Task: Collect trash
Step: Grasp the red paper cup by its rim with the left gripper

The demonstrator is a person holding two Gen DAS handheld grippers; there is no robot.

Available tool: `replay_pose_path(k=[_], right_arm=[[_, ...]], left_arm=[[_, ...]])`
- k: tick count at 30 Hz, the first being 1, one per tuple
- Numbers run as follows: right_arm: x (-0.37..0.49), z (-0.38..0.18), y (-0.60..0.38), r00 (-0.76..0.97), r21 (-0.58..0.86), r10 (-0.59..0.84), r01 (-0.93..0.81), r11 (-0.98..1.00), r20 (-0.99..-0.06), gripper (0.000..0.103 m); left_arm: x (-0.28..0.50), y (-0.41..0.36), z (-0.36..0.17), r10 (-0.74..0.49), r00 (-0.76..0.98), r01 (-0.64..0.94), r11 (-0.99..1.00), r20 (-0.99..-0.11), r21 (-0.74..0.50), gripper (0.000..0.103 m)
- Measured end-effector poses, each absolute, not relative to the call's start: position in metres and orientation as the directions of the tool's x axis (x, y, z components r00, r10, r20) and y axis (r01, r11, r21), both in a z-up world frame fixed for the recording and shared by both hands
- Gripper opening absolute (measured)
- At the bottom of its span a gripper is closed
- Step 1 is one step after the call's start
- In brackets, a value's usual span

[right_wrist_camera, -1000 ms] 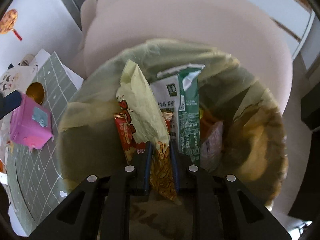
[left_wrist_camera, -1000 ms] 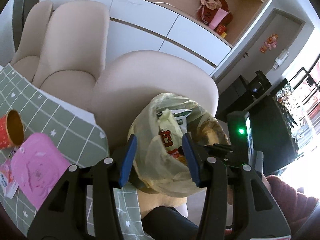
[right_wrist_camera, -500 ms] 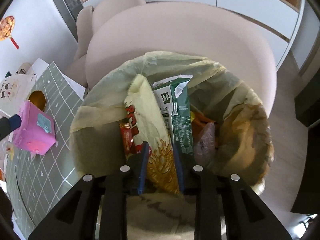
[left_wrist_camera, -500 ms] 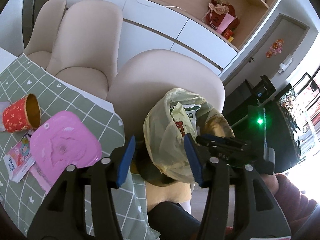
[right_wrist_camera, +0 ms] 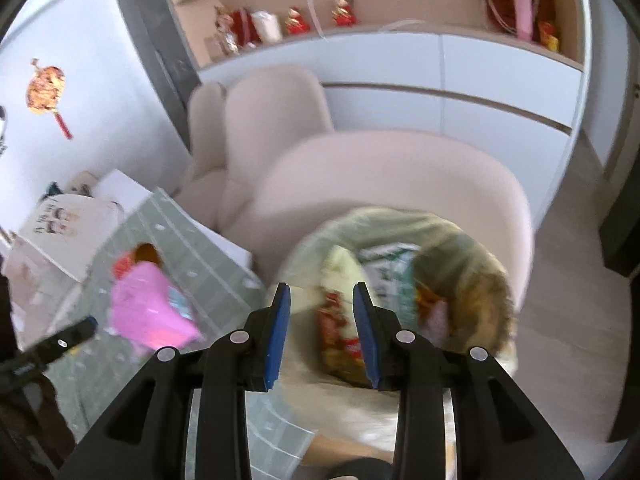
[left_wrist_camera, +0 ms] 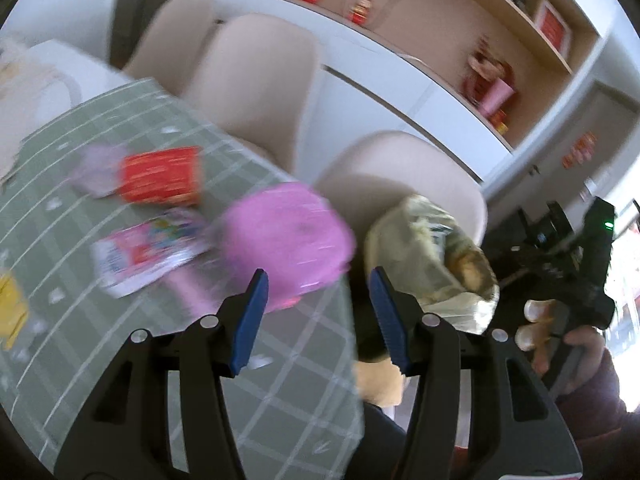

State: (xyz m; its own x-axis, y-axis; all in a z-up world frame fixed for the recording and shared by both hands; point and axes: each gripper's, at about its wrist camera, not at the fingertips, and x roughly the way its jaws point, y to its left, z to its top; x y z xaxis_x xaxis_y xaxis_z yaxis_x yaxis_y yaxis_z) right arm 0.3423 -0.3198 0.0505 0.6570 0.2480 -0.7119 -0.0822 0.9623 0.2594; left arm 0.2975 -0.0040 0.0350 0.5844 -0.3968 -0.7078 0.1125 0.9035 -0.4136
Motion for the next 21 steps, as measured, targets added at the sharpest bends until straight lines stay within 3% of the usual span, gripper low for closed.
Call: replay_pose_path(k=[11, 21], right_arm=[[0.327, 0.046, -0.208, 0.575, 0.268, 0.409, -0.317, 0.91, -0.708, 0.032], [0.317, 0.044, -0.194, 0.578, 0.237, 0.389, -0.323, 0.916, -0.717, 0.032]], left_arm=[[0.255, 0.11, 0.016, -0.203, 0.633, -0.108, 0.933, -0.747, -0.345, 0.05], [0.296, 0.12, 0.012, -0.249, 0.664, 0.006, 0.945, -0.705, -0.328, 0.051]])
